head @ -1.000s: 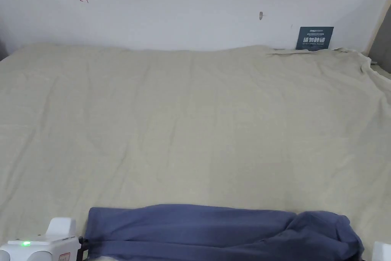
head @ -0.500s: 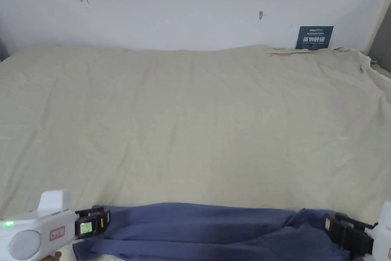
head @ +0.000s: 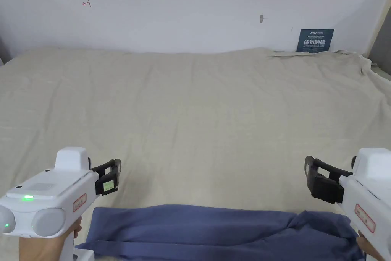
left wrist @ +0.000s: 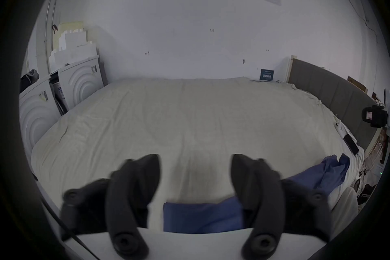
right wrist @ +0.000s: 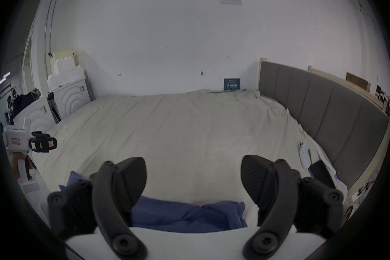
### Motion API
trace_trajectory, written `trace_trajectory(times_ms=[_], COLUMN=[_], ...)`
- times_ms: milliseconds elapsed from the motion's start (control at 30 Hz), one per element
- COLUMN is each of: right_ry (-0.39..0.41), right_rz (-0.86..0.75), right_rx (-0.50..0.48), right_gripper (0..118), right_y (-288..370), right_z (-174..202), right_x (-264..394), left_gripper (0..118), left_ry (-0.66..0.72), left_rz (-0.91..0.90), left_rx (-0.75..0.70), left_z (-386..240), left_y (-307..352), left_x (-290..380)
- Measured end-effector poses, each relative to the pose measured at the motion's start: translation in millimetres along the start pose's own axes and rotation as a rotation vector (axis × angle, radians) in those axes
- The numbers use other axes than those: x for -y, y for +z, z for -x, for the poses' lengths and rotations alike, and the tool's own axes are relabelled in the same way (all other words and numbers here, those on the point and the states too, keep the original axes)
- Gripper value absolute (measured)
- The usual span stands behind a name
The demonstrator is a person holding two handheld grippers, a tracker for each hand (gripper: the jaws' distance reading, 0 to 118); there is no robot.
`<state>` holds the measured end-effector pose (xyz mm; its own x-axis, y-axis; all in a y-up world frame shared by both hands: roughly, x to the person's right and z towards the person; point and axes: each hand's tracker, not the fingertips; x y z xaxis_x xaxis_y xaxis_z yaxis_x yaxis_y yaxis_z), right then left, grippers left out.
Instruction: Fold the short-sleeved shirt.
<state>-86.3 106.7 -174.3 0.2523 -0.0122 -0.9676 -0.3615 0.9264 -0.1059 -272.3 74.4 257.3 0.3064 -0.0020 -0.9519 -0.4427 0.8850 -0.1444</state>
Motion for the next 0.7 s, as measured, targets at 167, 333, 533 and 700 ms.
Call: trace_trajectory(times_ms=[167,333,533,700], right_ry=[0.003,-0.005,0.000,-0.003], right_rz=[-0.029,-0.020,-0.007,0.003], right_rx=[0.013,-0.018,-0.031,-0.028], right_gripper=[0,0,0,0], right_y=[-2,-4,-6,-6], right_z=[11,15,14,10], right_x=[3,3,1,1], left_gripper=[0,0,0,0], left_ry=[-0.016,0.023,0.109,0.203], left_rz=[-0.037,-0.008,0.109,0.255], left_rx=[0.004,0.032,0.084,0.155], left_z=[-9,-2,23,61], left_y=[-1,-3,-12,-30], left_x=[12,15,15,18])
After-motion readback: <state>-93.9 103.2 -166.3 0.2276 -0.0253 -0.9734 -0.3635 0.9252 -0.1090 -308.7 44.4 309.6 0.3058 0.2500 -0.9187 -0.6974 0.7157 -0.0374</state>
